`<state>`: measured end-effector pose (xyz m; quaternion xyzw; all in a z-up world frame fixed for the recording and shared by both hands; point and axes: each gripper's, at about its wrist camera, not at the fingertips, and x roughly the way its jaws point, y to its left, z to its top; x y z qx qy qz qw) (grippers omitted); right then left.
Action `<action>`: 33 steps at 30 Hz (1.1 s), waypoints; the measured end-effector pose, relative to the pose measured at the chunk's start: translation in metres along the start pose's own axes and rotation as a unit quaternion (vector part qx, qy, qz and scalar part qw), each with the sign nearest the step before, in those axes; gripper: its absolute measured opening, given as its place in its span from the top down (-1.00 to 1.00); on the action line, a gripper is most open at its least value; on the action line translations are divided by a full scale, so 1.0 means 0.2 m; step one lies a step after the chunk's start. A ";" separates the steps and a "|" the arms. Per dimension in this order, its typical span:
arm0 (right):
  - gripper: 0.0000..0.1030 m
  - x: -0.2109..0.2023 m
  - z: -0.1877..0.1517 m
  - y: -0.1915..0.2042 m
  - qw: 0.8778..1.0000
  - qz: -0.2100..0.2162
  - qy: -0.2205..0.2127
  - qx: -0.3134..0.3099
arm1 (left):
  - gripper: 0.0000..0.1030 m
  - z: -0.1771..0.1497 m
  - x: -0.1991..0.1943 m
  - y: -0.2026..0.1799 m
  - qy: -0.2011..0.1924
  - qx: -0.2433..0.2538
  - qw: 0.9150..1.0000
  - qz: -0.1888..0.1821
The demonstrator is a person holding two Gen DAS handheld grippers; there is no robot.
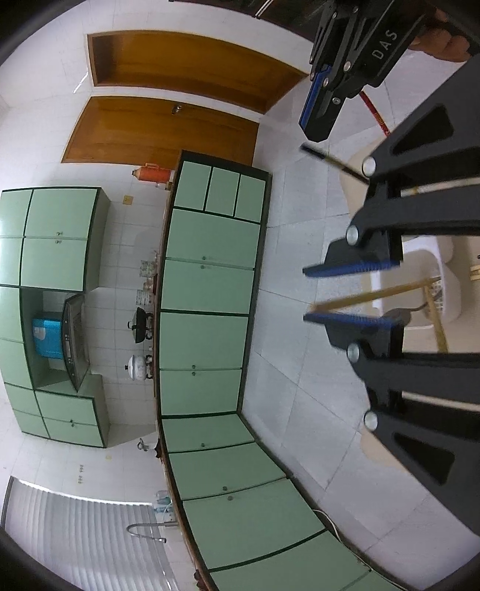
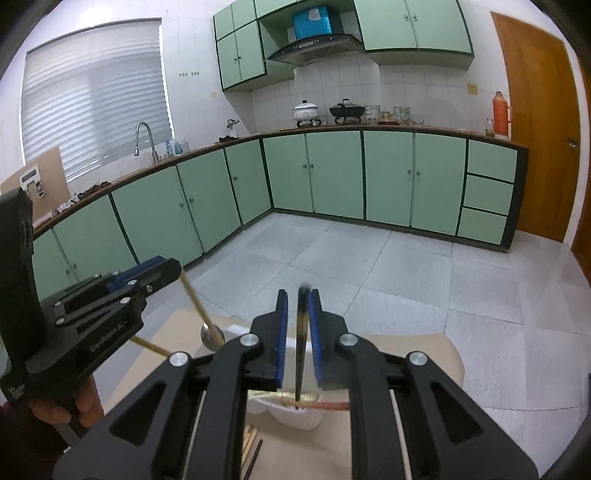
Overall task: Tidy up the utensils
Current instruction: 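Open both tools to drop the chopsticks into the white holder, then withdraw both tools from the holder back toward the remaining chopsticks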
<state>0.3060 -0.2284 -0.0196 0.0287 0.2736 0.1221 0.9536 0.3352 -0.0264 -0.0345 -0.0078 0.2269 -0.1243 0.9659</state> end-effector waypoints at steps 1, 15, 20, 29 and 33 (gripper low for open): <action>0.59 -0.02 -0.01 0.00 1.000 -0.005 -0.005 0.001 | 0.53 0.00 -0.02 0.00 -0.001 -0.002 1.000 0.000; -0.76 -0.56 -0.27 0.09 0.987 -0.098 -0.118 -0.048 | -0.32 -0.17 -0.57 0.03 -0.057 -0.005 0.998 0.029; -0.77 -0.65 -0.44 0.09 0.991 -0.081 -0.104 -0.019 | -0.33 -0.33 -0.68 0.00 -0.042 -0.004 0.999 0.033; -0.77 -0.69 -0.76 0.16 0.995 -0.073 -0.067 -0.007 | -0.33 -0.67 -0.72 -0.03 0.018 0.005 0.999 0.033; -0.77 -0.65 -0.93 0.18 0.997 -0.068 -0.032 0.001 | -0.33 -0.84 -0.71 -0.02 0.049 0.004 0.998 0.036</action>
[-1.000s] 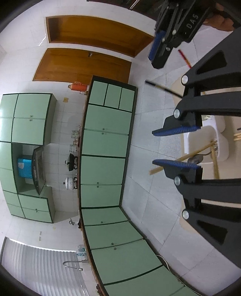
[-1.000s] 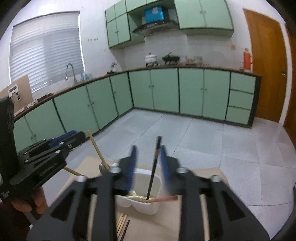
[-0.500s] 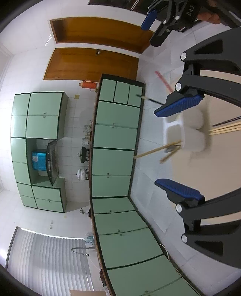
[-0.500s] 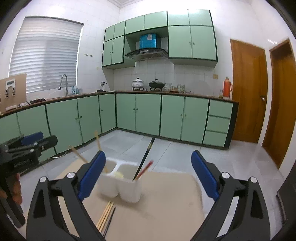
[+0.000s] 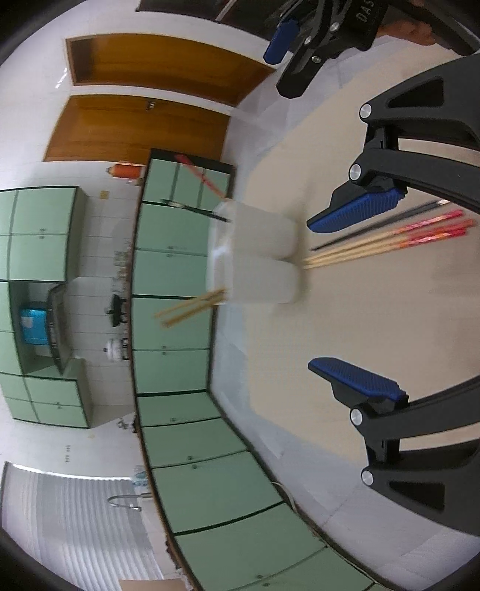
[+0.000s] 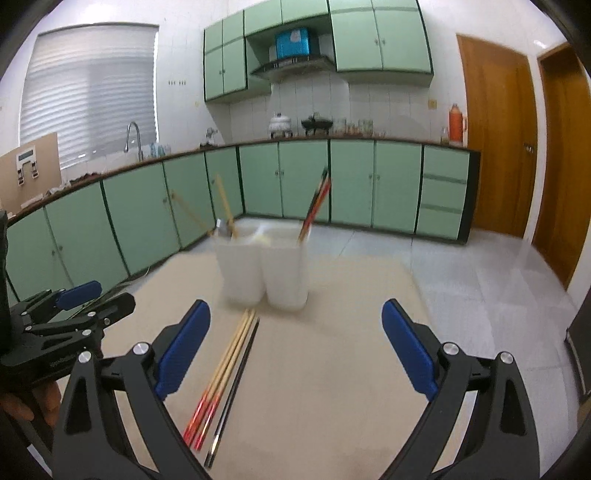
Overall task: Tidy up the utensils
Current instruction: 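Withdraw both tools from the holder back toward the remaining chopsticks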
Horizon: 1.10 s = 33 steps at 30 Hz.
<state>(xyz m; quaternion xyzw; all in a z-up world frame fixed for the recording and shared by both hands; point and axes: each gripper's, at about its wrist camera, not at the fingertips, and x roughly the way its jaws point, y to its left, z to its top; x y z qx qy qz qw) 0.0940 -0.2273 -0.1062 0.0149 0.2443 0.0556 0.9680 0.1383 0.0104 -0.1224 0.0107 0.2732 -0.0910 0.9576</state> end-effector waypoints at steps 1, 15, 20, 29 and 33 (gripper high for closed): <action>-0.77 0.01 -0.04 0.01 1.000 0.000 0.010 0.002 | -0.33 -0.03 0.00 0.01 0.006 -0.001 1.000 0.001; -0.77 0.03 -0.42 0.16 0.997 0.005 0.072 0.008 | -0.33 -0.40 0.03 0.01 0.072 0.015 0.997 0.011; -0.77 0.03 -0.51 0.21 0.996 -0.001 0.087 0.007 | -0.33 -0.48 0.04 0.01 0.090 0.022 0.996 0.012; -0.49 0.08 -0.59 0.28 0.993 -0.013 0.119 -0.001 | -0.33 -0.55 0.04 0.08 0.105 0.012 0.994 0.018; -0.35 0.08 -0.59 0.30 0.992 -0.019 0.125 -0.004 | -0.33 -0.56 0.03 0.08 0.104 0.010 0.994 0.015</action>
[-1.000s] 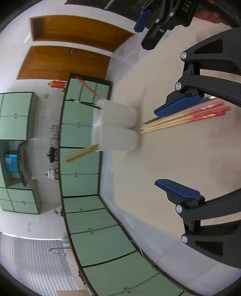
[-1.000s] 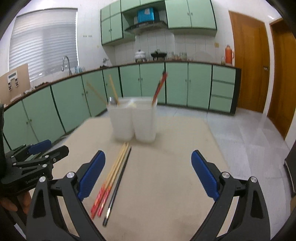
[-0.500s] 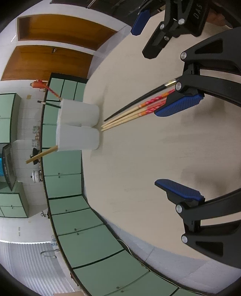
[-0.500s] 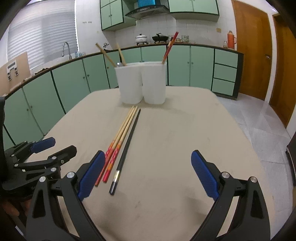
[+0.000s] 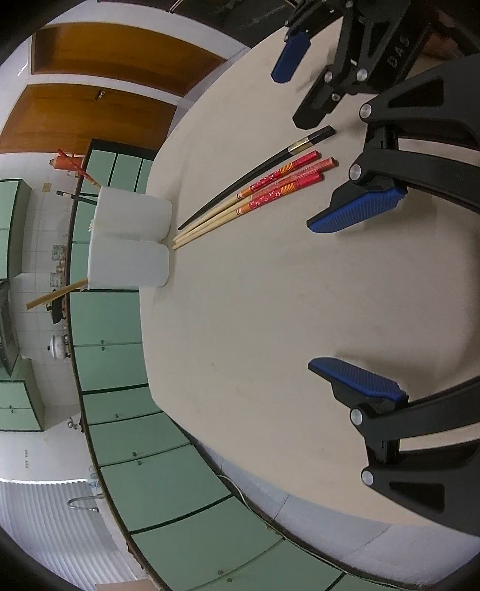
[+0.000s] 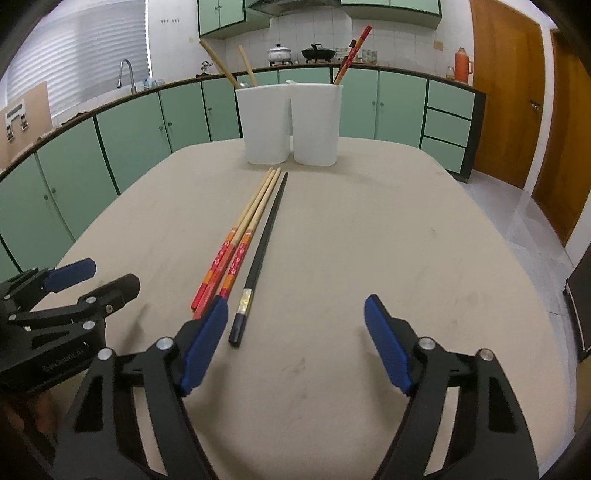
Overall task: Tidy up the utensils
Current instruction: 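Withdraw both tools from the holder back toward the remaining chopsticks, then grasp a black chopstick with the right tool while the left grasps a red-patterned chopstick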
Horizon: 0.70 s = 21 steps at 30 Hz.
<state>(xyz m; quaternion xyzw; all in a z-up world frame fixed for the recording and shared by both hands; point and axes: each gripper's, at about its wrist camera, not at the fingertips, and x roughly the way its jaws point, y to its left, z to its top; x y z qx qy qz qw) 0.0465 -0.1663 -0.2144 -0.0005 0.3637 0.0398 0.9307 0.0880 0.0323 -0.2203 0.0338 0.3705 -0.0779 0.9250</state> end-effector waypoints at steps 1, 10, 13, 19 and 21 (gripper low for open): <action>-0.33 0.01 0.00 0.00 1.000 -0.002 0.001 -0.001 | -0.33 0.00 0.00 0.00 0.000 -0.001 1.000 -0.001; -0.08 0.04 0.00 0.07 1.000 -0.004 0.019 -0.011 | -0.33 0.00 -0.01 0.03 -0.008 -0.020 1.000 -0.008; 0.06 0.06 0.00 0.09 0.999 -0.007 0.025 -0.024 | -0.33 0.03 0.00 0.04 -0.013 -0.035 0.999 -0.011; 0.72 0.08 0.00 0.10 0.999 -0.001 0.028 -0.036 | -0.33 0.05 0.02 0.02 -0.012 -0.039 0.999 -0.013; 0.87 0.08 0.01 0.11 0.999 0.004 0.030 -0.038 | -0.33 0.05 0.01 0.01 -0.014 -0.035 0.999 -0.013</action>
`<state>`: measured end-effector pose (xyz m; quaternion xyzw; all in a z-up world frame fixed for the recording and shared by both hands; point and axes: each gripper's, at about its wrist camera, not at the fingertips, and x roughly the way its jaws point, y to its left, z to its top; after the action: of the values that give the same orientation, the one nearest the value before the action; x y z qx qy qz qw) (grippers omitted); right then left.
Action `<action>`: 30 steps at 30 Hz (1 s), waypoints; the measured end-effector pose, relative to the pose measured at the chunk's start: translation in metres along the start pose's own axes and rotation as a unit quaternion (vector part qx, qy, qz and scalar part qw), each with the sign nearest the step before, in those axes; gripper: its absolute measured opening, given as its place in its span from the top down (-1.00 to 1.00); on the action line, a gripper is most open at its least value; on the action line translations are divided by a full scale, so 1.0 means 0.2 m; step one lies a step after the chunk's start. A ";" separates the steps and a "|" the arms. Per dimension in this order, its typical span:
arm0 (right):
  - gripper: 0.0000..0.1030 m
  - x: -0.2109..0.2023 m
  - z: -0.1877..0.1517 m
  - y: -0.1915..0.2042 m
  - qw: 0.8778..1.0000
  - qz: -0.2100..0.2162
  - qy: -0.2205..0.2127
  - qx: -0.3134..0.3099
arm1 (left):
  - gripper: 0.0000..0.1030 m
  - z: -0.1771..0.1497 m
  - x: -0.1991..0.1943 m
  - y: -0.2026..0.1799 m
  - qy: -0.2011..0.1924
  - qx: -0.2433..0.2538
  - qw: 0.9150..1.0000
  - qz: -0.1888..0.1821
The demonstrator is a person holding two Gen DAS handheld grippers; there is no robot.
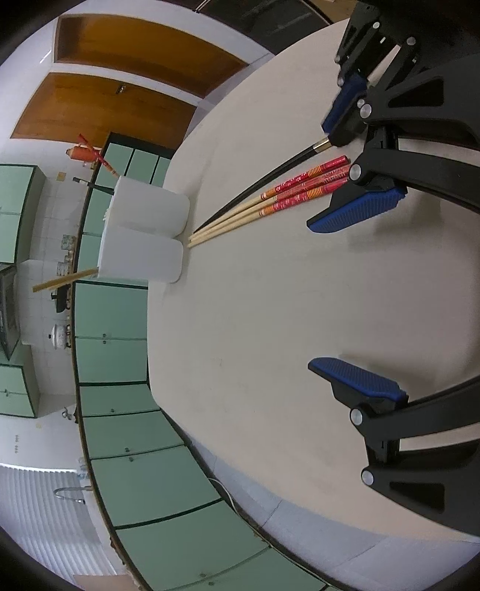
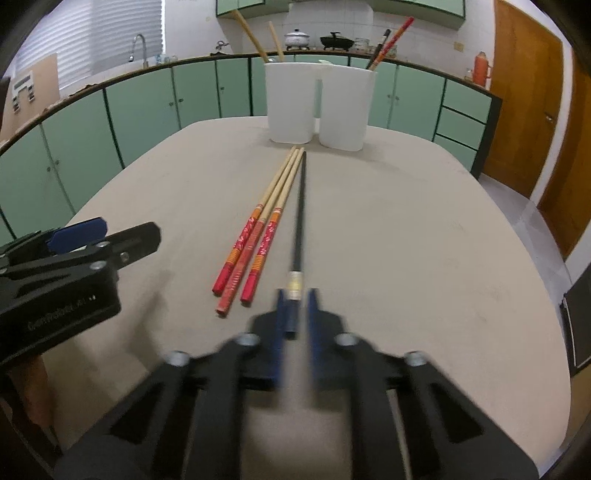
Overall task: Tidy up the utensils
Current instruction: 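Grasp a black chopstick with the right tool while the left grasps a red-patterned chopstick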
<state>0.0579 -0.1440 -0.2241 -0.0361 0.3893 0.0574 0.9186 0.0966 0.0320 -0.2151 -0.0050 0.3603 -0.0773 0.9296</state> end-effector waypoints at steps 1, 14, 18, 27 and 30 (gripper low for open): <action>0.87 0.00 0.00 0.00 1.000 0.002 0.000 0.002 | -0.33 0.00 0.00 -0.01 -0.001 0.003 1.000 -0.001; 0.88 -0.06 0.05 -0.24 0.998 -0.002 -0.019 0.064 | -0.33 -0.02 0.05 -0.18 0.033 0.035 0.998 -0.035; 0.88 -0.07 0.05 -0.27 0.997 0.000 -0.025 0.069 | -0.33 -0.01 0.08 -0.20 0.040 0.034 0.998 -0.028; 0.88 -0.12 0.08 -0.33 0.996 -0.005 -0.047 0.078 | -0.12 0.00 0.14 -0.23 0.053 0.026 0.998 -0.018; 0.88 -0.13 0.08 -0.34 0.996 -0.005 -0.050 0.078 | 0.16 0.00 0.14 -0.24 0.052 0.024 0.998 -0.015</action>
<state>0.0612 -0.2112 -0.1927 0.0370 0.3460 0.0241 0.9372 0.1111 -0.0188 -0.2304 0.0165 0.4062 -0.0997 0.9082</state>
